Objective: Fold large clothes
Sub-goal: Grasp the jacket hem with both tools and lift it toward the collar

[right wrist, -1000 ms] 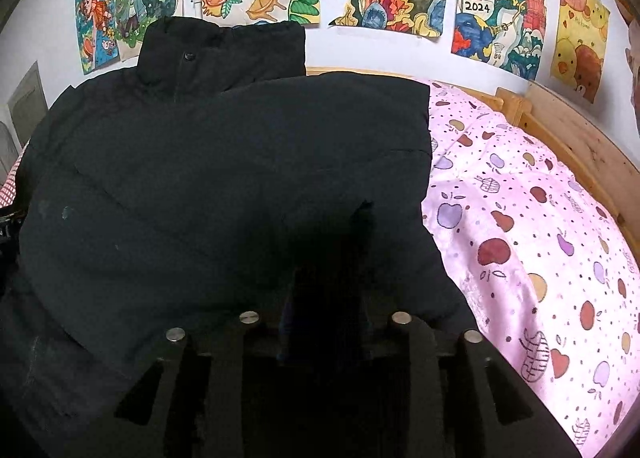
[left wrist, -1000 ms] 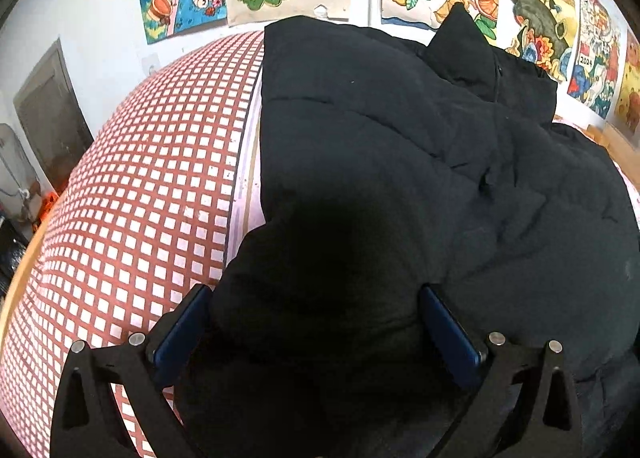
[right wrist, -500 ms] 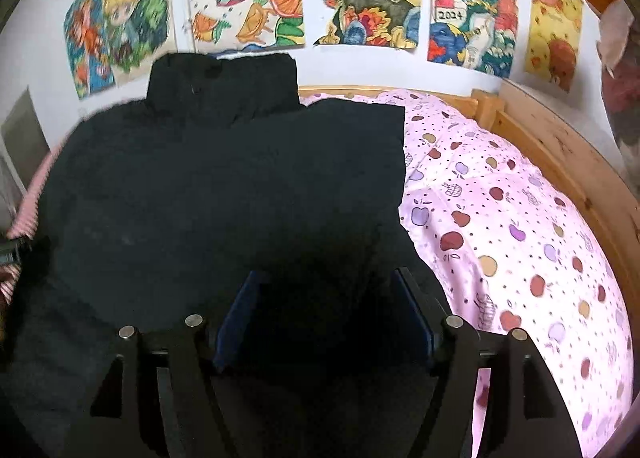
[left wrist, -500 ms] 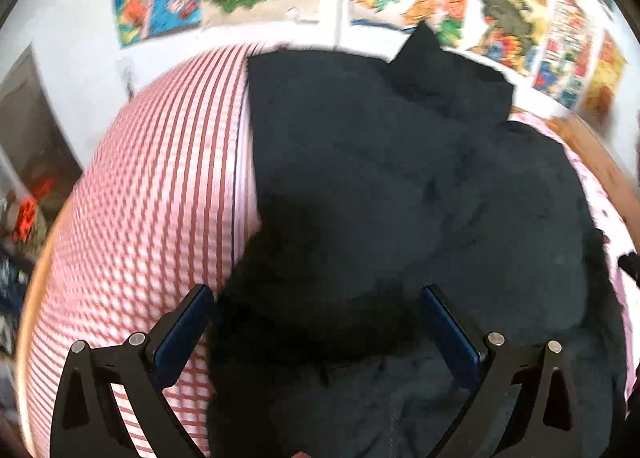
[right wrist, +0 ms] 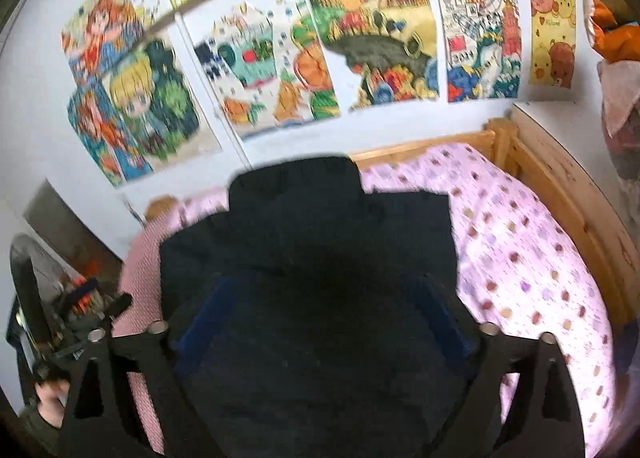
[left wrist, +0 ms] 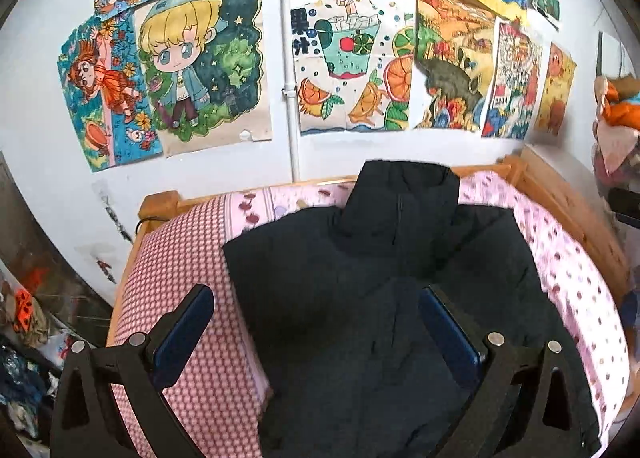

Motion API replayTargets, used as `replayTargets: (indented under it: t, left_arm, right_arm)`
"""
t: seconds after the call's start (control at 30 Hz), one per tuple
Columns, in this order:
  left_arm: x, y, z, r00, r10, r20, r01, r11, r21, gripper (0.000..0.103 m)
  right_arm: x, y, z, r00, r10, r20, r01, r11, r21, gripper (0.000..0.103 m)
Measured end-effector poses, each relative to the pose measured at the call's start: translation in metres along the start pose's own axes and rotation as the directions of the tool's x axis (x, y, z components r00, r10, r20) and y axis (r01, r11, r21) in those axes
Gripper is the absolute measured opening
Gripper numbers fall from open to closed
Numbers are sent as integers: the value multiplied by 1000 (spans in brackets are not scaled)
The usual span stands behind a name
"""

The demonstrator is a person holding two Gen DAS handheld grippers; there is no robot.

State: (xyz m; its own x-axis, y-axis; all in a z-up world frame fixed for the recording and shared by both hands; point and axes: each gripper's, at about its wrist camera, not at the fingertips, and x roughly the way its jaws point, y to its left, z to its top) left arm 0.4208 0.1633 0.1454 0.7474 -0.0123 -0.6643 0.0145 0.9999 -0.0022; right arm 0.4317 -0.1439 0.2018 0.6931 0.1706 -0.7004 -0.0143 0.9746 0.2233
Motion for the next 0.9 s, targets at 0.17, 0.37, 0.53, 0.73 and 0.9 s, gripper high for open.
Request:
replayTargets:
  t: [0.17, 0.37, 0.53, 0.73, 0.9]
  left_arm:
    - [38, -10, 16, 1000, -17, -6, 16, 999, -39, 103]
    - [86, -28, 34, 998, 65, 21, -64, 998, -18, 103]
    - [131, -34, 61, 996, 73, 43, -67, 991, -114, 103]
    - [194, -52, 90, 989, 144, 23, -140, 982, -128, 98]
    - [224, -50, 97, 996, 84, 2, -81, 973, -215, 37]
  right_arm:
    - [51, 6, 13, 997, -33, 76, 39, 996, -76, 95]
    - [134, -2, 35, 989, -23, 146, 43, 989, -140, 95]
    - [201, -32, 50, 983, 78, 165, -74, 997, -30, 95]
    - [267, -44, 61, 984, 137, 116, -136, 991, -21, 89]
    - [307, -57, 64, 983, 177, 57, -179, 983, 39, 61]
